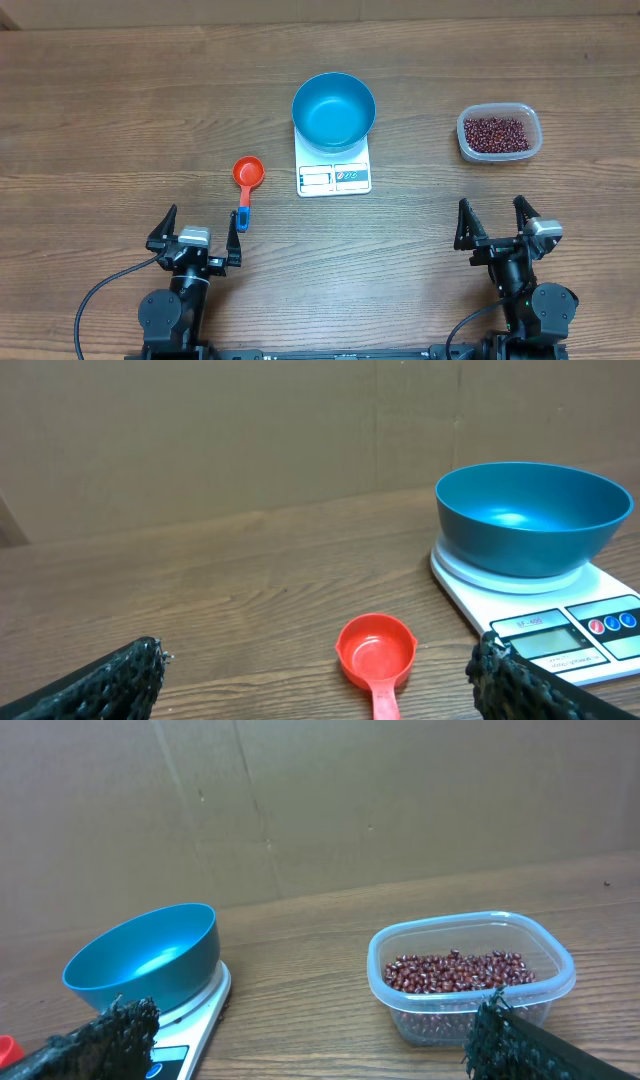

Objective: Scoop item into bowl and weigh 150g on scale
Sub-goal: 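Move the left gripper forward over the red scoop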

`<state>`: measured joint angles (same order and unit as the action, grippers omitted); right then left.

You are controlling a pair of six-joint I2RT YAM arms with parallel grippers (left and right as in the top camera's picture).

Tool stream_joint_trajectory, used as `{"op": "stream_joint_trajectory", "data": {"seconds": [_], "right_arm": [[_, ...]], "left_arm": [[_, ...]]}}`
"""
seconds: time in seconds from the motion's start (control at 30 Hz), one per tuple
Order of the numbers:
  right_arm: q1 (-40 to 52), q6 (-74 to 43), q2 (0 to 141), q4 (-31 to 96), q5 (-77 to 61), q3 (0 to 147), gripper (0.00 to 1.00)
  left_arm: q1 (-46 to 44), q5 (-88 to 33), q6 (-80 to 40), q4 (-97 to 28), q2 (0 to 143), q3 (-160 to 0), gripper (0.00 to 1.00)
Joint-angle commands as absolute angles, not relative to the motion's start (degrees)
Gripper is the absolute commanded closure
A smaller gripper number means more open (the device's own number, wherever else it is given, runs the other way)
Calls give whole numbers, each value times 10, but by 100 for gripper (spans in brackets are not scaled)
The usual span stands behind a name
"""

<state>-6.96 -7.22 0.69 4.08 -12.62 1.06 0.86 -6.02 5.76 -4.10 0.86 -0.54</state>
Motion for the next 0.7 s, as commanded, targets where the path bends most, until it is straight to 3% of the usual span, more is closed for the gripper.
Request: {"op": "stream_joint_trajectory", "data": {"seconds": [0.0, 0.4, 0.67], "right_arm": [[-66, -71, 2, 37, -121, 4, 0], [-66, -71, 2, 37, -121, 4, 0], [-66, -71, 2, 37, -121, 4, 0]], "left_arm": [[12, -63, 36, -54, 3, -20, 0], [12, -19, 37, -167, 23, -133, 1], [12, -30, 36, -195, 150, -230, 1]]}}
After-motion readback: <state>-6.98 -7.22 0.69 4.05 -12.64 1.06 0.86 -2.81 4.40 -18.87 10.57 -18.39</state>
